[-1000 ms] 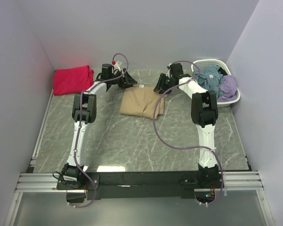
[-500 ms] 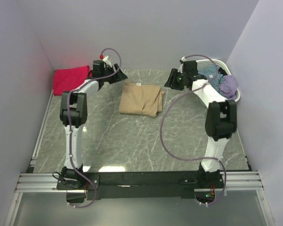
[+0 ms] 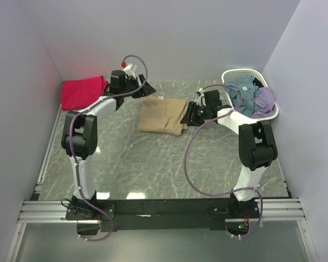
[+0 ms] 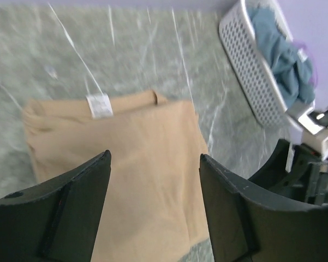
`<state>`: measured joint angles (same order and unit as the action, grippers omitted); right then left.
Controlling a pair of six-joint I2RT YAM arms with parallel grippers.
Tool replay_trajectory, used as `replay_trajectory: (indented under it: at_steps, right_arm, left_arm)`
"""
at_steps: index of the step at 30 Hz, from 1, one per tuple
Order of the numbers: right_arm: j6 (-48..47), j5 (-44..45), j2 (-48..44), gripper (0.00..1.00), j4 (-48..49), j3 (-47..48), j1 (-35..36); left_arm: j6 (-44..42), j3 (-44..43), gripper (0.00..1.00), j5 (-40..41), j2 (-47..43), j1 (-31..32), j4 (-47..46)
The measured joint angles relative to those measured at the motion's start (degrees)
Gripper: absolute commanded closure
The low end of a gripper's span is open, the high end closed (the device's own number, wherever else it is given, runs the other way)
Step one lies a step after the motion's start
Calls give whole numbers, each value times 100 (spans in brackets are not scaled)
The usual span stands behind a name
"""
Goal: Fold and stack the t-shirts
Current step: Fold the tshirt
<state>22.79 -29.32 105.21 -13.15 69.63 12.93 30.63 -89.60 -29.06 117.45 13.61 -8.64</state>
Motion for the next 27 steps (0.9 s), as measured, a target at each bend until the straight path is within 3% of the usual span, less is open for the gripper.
replay_trajectory:
  at_steps: [18,21,25,27]
  right_arm:
    - [164,-315,459,49,503,-214,238]
    - [166,-317,509,55,501,-221,271]
    - [170,-334,509,84,538,-225,297]
    - [173,-334,509,92,566,-245,297]
  left_arm:
    - [52,157,28,-313,1086,116,-15]
    - [57,151,28,-332,1161,116,-24]
    - [57,116,28,-369,1176,116,-35]
    - [57,83,28,-374,1185,116,-26]
